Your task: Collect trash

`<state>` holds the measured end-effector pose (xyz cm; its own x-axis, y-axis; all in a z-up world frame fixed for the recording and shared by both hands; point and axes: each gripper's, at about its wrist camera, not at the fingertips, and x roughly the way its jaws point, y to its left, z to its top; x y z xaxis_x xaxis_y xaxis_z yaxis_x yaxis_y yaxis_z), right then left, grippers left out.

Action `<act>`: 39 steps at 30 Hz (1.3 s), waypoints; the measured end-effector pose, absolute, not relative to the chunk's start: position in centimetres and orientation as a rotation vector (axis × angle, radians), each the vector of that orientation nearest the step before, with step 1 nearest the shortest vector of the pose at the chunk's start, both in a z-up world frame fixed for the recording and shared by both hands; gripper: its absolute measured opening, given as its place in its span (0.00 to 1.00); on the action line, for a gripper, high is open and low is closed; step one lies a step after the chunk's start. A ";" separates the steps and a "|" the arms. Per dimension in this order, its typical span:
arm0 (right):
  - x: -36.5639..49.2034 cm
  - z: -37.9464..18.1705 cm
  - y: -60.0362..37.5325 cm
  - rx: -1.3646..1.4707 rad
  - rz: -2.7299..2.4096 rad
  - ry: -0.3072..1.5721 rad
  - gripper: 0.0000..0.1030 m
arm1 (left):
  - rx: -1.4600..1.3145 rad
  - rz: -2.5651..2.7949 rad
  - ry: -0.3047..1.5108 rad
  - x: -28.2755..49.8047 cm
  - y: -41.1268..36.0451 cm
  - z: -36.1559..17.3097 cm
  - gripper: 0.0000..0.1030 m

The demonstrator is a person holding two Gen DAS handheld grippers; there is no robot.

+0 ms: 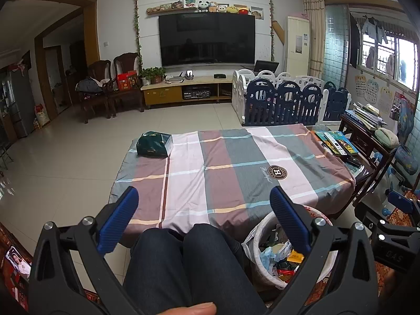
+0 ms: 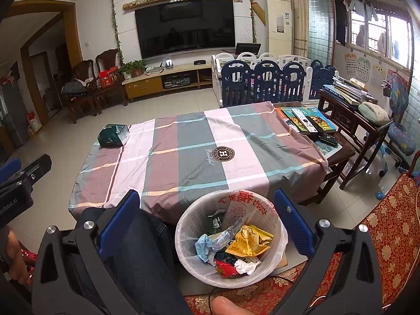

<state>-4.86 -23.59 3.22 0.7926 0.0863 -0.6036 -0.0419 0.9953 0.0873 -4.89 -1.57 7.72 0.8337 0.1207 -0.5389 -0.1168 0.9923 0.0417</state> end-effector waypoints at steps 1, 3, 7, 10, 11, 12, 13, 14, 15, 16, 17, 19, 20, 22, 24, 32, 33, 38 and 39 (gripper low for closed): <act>-4.9 3.2 -23.6 0.071 0.069 0.653 0.97 | 0.007 0.125 0.573 -4.9 -1.6 7.7 0.97; -4.9 3.1 -23.6 0.071 0.069 0.655 0.97 | 0.007 0.123 0.576 -4.7 -1.6 7.6 0.97; -4.9 3.0 -23.6 0.071 0.068 0.657 0.97 | 0.008 0.122 0.579 -4.7 -1.5 7.5 0.97; -4.8 2.8 -23.6 0.071 0.068 0.659 0.97 | 0.008 0.124 0.579 -4.6 -1.5 7.5 0.97; -4.8 2.8 -23.7 0.071 0.068 0.659 0.97 | 0.007 0.123 0.579 -4.6 -1.5 7.4 0.97; -4.8 2.8 -23.6 0.071 0.067 0.659 0.97 | 0.008 0.123 0.579 -4.6 -1.5 7.4 0.97; -4.8 2.8 -23.6 0.071 0.067 0.660 0.97 | 0.008 0.123 0.579 -4.7 -1.5 7.4 0.97; -4.8 2.8 -23.6 0.071 0.068 0.660 0.97 | 0.008 0.123 0.580 -4.6 -1.5 7.4 0.97; -4.8 2.7 -23.7 0.071 0.068 0.661 0.97 | 0.009 0.123 0.580 -4.7 -1.6 7.4 0.97; -4.8 2.5 -23.7 0.071 0.067 0.663 0.97 | 0.010 0.122 0.581 -4.7 -1.6 7.3 0.97; -4.8 2.4 -23.7 0.071 0.067 0.665 0.97 | 0.010 0.122 0.582 -4.7 -1.6 7.3 0.97; -4.8 2.2 -23.7 0.072 0.067 0.668 0.97 | 0.011 0.121 0.584 -4.7 -1.6 7.2 0.97; -4.7 2.1 -23.6 0.072 0.067 0.669 0.97 | 0.011 0.120 0.583 -4.7 -1.6 7.2 0.97; -4.8 2.0 -23.6 0.072 0.066 0.671 0.97 | 0.011 0.119 0.585 -4.7 -1.6 7.1 0.97; -4.7 2.1 -23.7 0.072 0.067 0.671 0.97 | 0.011 0.120 0.585 -4.7 -1.7 7.1 0.97; -4.7 1.9 -23.6 0.071 0.066 0.673 0.97 | 0.013 0.117 0.587 -4.7 -1.7 7.0 0.97; -4.7 1.9 -23.6 0.071 0.066 0.673 0.97 | 0.013 0.116 0.588 -4.7 -1.8 6.9 0.97; -4.7 2.0 -23.6 0.071 0.067 0.674 0.97 | 0.016 0.112 0.592 -4.7 -1.9 6.6 0.97; -4.7 2.0 -23.6 0.071 0.067 0.674 0.97 | 0.016 0.111 0.593 -4.7 -2.0 6.6 0.97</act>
<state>-4.65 -23.59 1.98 0.7794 0.0851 -0.6207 -0.0389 0.9954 0.0876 -4.74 -1.95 6.62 0.8235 0.1092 -0.5567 -0.0998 0.9939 0.0474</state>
